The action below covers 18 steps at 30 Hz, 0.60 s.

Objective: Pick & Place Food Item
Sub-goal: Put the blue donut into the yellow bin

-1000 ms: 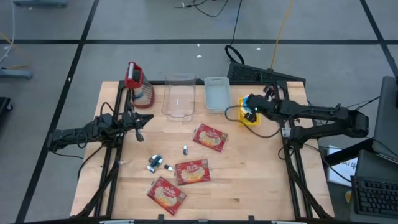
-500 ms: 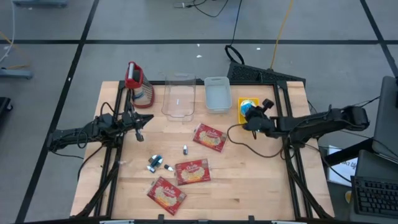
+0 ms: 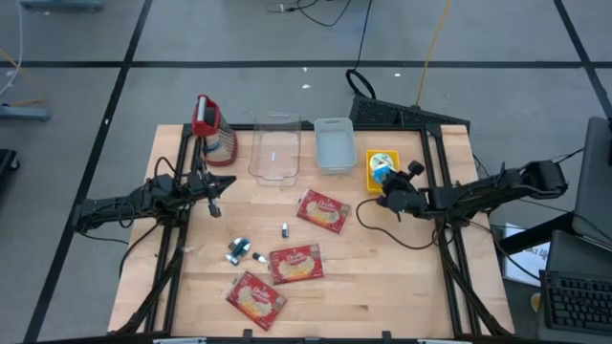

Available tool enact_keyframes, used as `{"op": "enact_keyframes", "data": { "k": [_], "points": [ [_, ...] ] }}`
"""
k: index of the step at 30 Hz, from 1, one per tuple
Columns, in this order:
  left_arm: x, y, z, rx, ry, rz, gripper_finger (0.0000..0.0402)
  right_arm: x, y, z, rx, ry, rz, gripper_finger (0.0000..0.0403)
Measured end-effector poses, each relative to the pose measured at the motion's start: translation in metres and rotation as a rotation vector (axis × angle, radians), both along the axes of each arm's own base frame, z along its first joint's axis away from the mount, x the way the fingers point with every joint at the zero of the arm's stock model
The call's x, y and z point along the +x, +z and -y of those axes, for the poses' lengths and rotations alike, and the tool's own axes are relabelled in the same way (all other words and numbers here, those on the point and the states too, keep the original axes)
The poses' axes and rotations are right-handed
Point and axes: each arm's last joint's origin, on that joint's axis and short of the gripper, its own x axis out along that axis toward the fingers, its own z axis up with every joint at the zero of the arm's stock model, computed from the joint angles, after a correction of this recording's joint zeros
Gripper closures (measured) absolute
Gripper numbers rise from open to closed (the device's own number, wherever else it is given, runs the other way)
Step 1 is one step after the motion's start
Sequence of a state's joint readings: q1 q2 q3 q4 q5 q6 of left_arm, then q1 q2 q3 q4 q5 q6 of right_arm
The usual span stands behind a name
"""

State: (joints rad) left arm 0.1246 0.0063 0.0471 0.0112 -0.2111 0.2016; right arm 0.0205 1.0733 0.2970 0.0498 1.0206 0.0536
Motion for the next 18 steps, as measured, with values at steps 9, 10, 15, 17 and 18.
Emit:
{"op": "enact_keyframes", "data": {
  "k": [9, 10, 15, 17, 18],
  "points": [
    [0.0000, 0.0000, 0.0000, 0.000, 0.000, 0.000, 0.0378, -0.0029, -0.0082, -0.0021, 0.092, 0.075, -0.011, 0.0387],
    [0.0000, 0.0001, 0.0000, 0.000, 0.000, 0.000, 0.0378, -0.0027, -0.0085, -0.0024, 0.104, 0.087, -0.013, 0.0387],
    [0.0000, 0.0000, 0.0000, 0.000, 0.000, 0.000, 0.0378, -0.0027, -0.0084, -0.0023, 0.109, 0.074, 0.004, 0.0365],
    [0.0000, 0.0001, 0.0000, 0.000, 0.000, 0.000, 0.0378, -0.0027, -0.0084, -0.0023, 0.109, 0.074, 0.004, 0.0343],
    [0.0000, 0.0001, 0.0000, 0.000, 0.000, 0.000, 0.0378, -0.0027, -0.0084, -0.0023, 0.109, 0.074, 0.004, 0.0330]
  ]
}}
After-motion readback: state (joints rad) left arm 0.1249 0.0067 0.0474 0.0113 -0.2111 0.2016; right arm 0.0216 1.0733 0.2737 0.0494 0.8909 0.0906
